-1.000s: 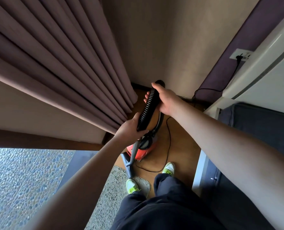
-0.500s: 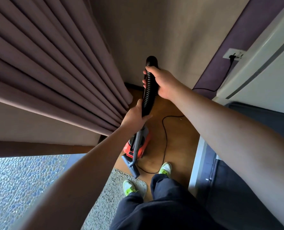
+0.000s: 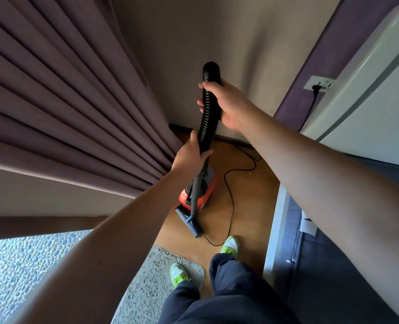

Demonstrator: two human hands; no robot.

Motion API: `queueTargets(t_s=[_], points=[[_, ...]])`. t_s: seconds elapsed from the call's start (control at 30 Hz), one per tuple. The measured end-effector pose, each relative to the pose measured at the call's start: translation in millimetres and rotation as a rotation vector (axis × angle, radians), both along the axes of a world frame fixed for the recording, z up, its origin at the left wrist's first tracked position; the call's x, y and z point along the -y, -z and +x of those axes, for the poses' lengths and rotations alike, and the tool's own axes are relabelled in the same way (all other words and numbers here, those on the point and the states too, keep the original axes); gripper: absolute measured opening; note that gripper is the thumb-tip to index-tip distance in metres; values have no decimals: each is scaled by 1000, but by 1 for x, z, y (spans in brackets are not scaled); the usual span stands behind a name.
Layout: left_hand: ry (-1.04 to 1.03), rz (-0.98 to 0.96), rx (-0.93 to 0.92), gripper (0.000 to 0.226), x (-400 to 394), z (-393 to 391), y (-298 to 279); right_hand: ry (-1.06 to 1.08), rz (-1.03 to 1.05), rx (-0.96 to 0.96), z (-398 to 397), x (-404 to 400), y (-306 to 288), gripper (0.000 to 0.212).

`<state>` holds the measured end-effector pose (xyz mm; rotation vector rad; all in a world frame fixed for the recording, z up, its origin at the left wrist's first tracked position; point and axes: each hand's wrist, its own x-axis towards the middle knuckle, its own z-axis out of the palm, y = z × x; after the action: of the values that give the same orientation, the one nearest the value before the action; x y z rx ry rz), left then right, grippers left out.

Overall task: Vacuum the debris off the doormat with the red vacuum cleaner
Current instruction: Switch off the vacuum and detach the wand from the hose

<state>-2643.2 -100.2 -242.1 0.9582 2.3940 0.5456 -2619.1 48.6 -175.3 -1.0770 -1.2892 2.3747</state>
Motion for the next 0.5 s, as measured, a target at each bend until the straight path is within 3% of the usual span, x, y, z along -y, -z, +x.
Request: queueTargets(t_s=[0.13, 0.3, 0.5], points=[[5, 43, -9, 57, -13, 3, -6, -20, 27, -21, 1, -13, -8, 9], [16, 65, -20, 52, -28, 5, -17, 21, 3, -36, 2, -24, -8, 12], [-21, 132, 8, 44, -43, 5, -28, -35, 31, 23, 19, -20, 9, 47]])
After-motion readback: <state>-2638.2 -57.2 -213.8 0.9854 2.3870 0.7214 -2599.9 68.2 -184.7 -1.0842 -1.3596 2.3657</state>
